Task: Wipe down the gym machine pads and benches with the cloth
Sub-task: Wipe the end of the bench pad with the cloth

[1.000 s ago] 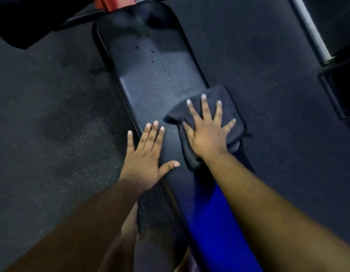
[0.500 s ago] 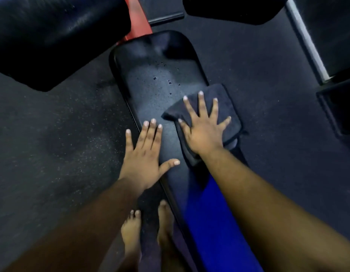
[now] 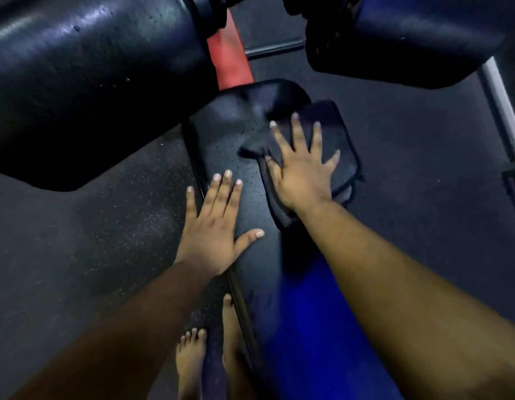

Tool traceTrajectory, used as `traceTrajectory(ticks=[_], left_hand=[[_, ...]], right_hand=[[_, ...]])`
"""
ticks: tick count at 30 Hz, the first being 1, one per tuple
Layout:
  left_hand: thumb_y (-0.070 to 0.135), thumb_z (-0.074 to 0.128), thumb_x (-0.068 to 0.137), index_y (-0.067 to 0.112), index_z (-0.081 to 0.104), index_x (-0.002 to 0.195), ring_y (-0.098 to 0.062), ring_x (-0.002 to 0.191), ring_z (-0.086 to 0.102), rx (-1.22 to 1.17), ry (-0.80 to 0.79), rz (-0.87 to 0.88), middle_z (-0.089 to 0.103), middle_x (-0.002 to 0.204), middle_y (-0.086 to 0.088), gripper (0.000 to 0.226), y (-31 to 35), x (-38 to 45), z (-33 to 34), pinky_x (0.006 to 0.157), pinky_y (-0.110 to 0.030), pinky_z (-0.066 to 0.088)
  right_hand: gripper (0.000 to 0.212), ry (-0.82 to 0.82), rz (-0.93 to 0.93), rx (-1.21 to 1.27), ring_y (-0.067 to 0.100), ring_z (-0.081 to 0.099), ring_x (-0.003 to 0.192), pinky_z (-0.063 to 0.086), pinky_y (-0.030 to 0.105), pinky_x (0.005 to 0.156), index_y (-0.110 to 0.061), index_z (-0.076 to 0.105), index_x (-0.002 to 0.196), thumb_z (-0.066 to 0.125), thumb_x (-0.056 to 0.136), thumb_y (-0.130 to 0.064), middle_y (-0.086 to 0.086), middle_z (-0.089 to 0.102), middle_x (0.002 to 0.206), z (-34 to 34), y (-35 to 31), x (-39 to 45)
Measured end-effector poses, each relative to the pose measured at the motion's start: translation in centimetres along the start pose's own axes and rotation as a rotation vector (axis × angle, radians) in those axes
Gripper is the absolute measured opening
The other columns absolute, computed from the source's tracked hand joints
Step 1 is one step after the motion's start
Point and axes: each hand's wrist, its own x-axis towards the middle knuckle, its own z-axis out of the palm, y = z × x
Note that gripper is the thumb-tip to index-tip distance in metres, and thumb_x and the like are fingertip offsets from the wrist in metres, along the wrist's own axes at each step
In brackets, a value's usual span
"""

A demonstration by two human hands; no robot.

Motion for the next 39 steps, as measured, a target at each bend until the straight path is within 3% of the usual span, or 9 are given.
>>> traceTrajectory(ticks=[7,14,19,22,24,28,32,37,39], left_hand=[[0.085,0.007,0.092,0.009,-0.006,0.162,-0.023,0.159,-0.012,-0.045,-0.047,-0.099,-0.014,0.171,-0.008,0.104,-0.1,-0.1,-1.5,0.123,-0.067,0.006],[0.087,0.007,0.088,0.014,-0.015,0.162,-0.019,0.156,-0.02,-0.036,-0.054,-0.142,-0.023,0.17,-0.004,0.106,-1.1,0.6,-1.5,0.123,-0.062,-0.008],[0.083,0.023,0.093,0.011,-0.009,0.162,-0.023,0.159,-0.009,-0.108,-0.028,-0.277,-0.015,0.171,-0.008,0.105,-1.1,-1.2,-1.3,0.124,-0.065,0.002],[0.077,0.022,0.097,0.011,-0.009,0.162,-0.024,0.159,-0.006,-0.084,-0.021,-0.251,-0.013,0.171,-0.008,0.097,-0.5,-1.7,-1.1,0.124,-0.065,0.004],[0.072,0.016,0.1,0.009,-0.009,0.161,-0.023,0.159,-0.006,-0.044,-0.033,-0.224,-0.015,0.17,-0.008,0.091,-0.2,-1.9,-0.8,0.124,-0.064,0.005],[0.062,0.015,0.105,0.007,0.0,0.163,-0.022,0.159,-0.005,-0.071,-0.016,-0.211,-0.007,0.172,-0.009,0.081,0.8,-2.9,0.2,0.125,-0.064,0.01],[0.061,0.014,0.104,0.008,0.001,0.163,-0.022,0.159,-0.006,-0.061,-0.052,-0.182,-0.007,0.172,-0.009,0.08,1.1,-4.5,1.0,0.125,-0.064,0.01],[0.068,0.01,0.101,0.013,-0.018,0.16,-0.017,0.155,-0.023,-0.075,-0.08,-0.161,-0.026,0.168,-0.003,0.085,0.6,-4.5,0.6,0.125,-0.062,-0.004],[0.069,0.01,0.101,0.014,-0.019,0.159,-0.017,0.156,-0.023,-0.086,-0.084,-0.152,-0.026,0.168,-0.003,0.086,0.7,-4.2,0.6,0.126,-0.061,-0.003]], right_hand=[[0.066,-0.121,-0.141,-0.052,0.027,-0.007,0.159,0.016,0.08,0.111,-0.046,0.007,0.162,0.031,0.1,-0.053,-0.009,-0.003,0.173,0.7,4.0,-12.2],[0.061,0.037,0.034,0.023,0.033,-0.008,0.158,0.004,0.086,0.107,-0.046,0.015,0.159,0.037,0.103,-0.053,-0.011,-0.002,0.172,-1.3,-4.3,7.5],[0.065,-0.013,-0.585,-0.157,0.029,0.002,0.159,0.008,0.083,0.11,-0.046,0.018,0.16,0.026,0.097,-0.062,-0.009,0.009,0.172,-1.4,-4.1,4.9],[0.069,0.024,-0.241,-0.08,0.038,-0.007,0.157,0.001,0.085,0.107,-0.058,0.014,0.155,0.026,0.09,-0.076,-0.002,-0.003,0.173,-2.3,-1.8,7.6],[0.066,0.057,-0.096,-0.052,0.044,-0.003,0.156,0.005,0.085,0.106,-0.054,0.023,0.155,0.036,0.092,-0.07,-0.001,0.005,0.173,-2.1,-4.2,7.4],[0.057,0.0,-0.39,-0.108,0.044,0.002,0.155,0.008,0.085,0.108,-0.042,0.035,0.154,0.042,0.099,-0.055,-0.006,0.022,0.168,-1.4,-10.1,5.0],[0.059,-0.059,-0.642,-0.178,0.035,-0.001,0.158,-0.004,0.089,0.103,-0.052,0.025,0.156,0.045,0.1,-0.052,-0.014,0.016,0.17,-2.6,-5.8,7.2],[0.055,0.069,-0.163,0.031,0.032,-0.003,0.158,-0.001,0.089,0.104,-0.056,0.033,0.15,0.046,0.097,-0.049,-0.019,0.011,0.17,-2.6,-2.6,7.2],[0.053,0.094,-0.165,0.005,0.037,0.001,0.158,0.001,0.089,0.104,-0.05,0.041,0.149,0.049,0.097,-0.048,-0.015,0.021,0.169,-2.0,-6.2,5.6]])
